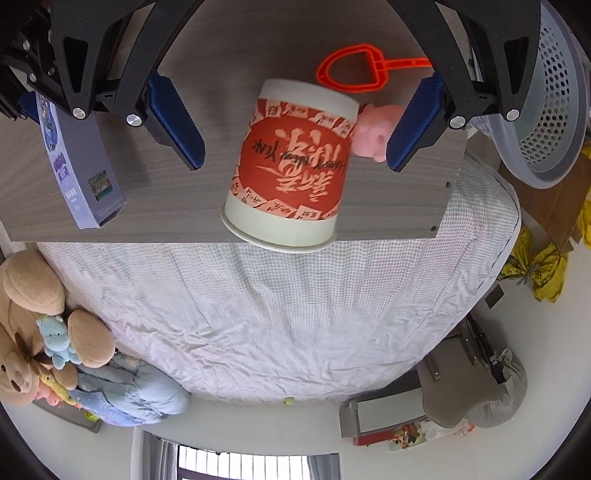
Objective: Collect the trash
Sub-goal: 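Close the left gripper around the red-and-white paper cup, then carry the paper cup and Zootopia box over the basket and release both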
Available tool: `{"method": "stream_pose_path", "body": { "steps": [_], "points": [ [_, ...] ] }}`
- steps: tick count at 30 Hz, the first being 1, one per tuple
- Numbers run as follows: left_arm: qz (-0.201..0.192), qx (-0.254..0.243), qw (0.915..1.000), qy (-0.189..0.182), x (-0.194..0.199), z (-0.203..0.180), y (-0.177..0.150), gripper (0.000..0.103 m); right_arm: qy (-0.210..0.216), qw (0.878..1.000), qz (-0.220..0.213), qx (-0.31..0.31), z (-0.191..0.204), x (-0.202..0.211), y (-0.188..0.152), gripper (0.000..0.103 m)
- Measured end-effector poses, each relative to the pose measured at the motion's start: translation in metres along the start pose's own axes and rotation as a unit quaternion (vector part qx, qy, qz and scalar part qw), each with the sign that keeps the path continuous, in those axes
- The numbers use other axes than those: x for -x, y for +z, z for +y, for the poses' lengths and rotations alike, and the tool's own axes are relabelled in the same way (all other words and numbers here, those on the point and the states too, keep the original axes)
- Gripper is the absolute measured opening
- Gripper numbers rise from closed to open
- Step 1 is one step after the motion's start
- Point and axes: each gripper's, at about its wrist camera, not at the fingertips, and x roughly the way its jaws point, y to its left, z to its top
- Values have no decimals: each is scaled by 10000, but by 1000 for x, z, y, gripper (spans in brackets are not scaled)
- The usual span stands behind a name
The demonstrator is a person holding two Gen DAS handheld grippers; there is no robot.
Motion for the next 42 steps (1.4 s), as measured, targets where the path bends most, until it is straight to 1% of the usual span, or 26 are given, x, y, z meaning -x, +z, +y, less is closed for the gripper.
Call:
{"method": "stream_pose_path", "body": {
  "steps": [4, 6, 8, 10, 15, 21, 29, 32, 35, 39, 42],
  "points": [
    [-22, -109, 9999, 85, -4, -7, 1, 94, 64, 10000, 17, -8, 0, -1, -3, 45],
    [-23, -174, 9998, 103, -5, -10, 0, 83, 75, 10000, 21, -24, -1, -1, -3, 45],
    [34, -217, 9997, 81, -7, -14, 0, 69, 78, 10000, 17, -49, -2, -1, -4, 45],
    [81, -220, 9997, -8, -9, -14, -1, 62, 85, 9999, 8, -65, -2, 0, -4, 45],
    [14, -176, 9997, -149, 0, -12, -2, 62, 89, 9999, -11, -72, -1, 1, -4, 45],
    [-100, -105, 9996, -247, 21, -10, -7, 62, 93, 9999, -54, -63, 0, 6, -5, 45],
    [-263, -6, 9992, -313, 59, 2, -28, 62, 113, 9998, -150, 66, 12, 23, -9, 45],
    [-358, 3, 9991, -244, 72, 10, -36, 62, 107, 9996, -179, 170, 25, 29, -12, 45],
    [-420, 122, 9988, -233, 85, 26, -43, 62, 106, 9993, -166, 304, 40, 31, -14, 45],
    [-503, 323, 9981, -143, 99, 51, -53, 62, 163, 9983, -146, 539, 67, 31, -17, 45],
    [-520, 527, 9973, -1, 109, 78, -63, 62, 250, 9971, -113, 707, 90, 28, -18, 45]
  ]
}}
